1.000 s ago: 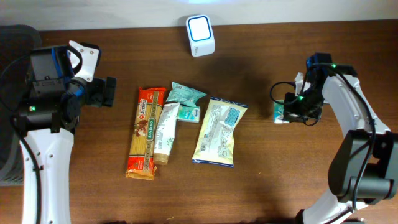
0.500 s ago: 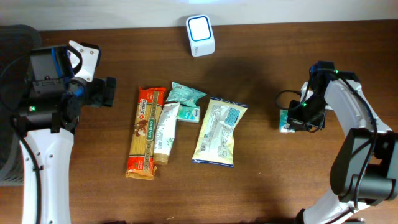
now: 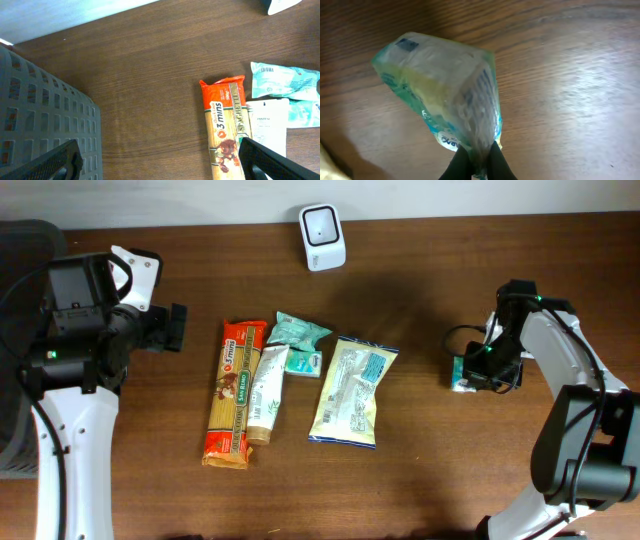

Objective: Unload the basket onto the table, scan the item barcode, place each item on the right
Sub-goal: 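Carry the tissue pack right and set it on the table, then move the right gripper back and grasp the white snack bag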

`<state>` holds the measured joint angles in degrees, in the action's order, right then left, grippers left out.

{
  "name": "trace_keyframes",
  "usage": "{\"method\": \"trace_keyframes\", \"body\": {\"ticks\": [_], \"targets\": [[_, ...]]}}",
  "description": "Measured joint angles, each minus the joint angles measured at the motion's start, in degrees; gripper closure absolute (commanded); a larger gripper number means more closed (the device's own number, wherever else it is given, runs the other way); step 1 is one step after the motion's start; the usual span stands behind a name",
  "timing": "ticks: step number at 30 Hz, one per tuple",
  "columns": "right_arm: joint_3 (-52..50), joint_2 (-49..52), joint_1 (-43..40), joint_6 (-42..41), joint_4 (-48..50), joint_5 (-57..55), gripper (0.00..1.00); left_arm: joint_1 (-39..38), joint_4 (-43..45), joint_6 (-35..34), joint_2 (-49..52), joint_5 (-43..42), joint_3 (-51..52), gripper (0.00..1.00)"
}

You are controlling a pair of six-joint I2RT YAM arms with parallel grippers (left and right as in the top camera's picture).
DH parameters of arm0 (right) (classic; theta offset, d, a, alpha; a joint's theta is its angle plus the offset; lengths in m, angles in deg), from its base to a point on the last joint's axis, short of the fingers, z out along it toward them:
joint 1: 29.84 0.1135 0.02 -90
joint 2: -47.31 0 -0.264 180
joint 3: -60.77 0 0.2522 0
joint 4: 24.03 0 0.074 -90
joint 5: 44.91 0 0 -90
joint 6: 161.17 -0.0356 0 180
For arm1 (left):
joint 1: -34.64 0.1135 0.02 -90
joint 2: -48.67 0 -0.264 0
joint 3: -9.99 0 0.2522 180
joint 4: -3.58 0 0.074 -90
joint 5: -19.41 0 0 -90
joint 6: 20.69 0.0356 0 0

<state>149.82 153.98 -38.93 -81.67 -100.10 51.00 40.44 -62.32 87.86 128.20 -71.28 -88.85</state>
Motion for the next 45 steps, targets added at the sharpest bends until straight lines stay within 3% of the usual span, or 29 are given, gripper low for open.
{"method": "trace_keyframes", "body": {"ticks": [12, 26, 27, 28, 29, 34, 37, 38, 40, 45], "targets": [[-0.2, 0.0, -0.8, -3.3, -0.2, -5.0, 0.96, 0.0, 0.0, 0.0, 0.0, 0.0, 0.0, 0.01], [-0.2, 0.0, -10.8, -8.2, 5.7, -4.8, 0.96, 0.0, 0.0, 0.0, 0.0, 0.0, 0.0, 0.01], [-0.2, 0.0, -11.4, -8.6, 6.2, -4.8, 0.77, 0.0, 0.0, 0.0, 0.0, 0.0, 0.0, 0.01], [-0.2, 0.0, -11.6, -8.8, 6.7, -4.8, 0.51, 0.0, 0.0, 0.0, 0.0, 0.0, 0.0, 0.01], [-0.2, 0.0, -11.9, -8.9, 7.2, -4.9, 0.44, 0.0, 0.0, 0.0, 0.0, 0.0, 0.0, 0.01], [1.8, 0.1, -13.7, -9.0, 1.6, -5.1, 0.4, 0.0, 0.0, 0.0, 0.0, 0.0, 0.0, 0.01], [12.3, 0.3, -13.8, -8.0, -7.0, -3.9, 0.39, 0.0, -0.3, 0.0, 0.0, 0.0, 0.0, 0.01], [14.5, 0.1, -13.4, -7.0, -8.4, -2.7, 0.32, 0.0, -0.2, 0.0, 0.0, 0.0, 0.0, 0.01], [17.7, 0.0, -10.2, -3.1, -10.5, 3.7, 0.23, 0.0, -0.3, 0.0, 0.0, 0.0, 0.0, 0.01], [11.8, 0.0, 1.3, -1.0, -6.3, 13.3, 0.21, 0.0, -0.2, 0.0, 0.0, 0.0, 0.0, 0.01]]}}
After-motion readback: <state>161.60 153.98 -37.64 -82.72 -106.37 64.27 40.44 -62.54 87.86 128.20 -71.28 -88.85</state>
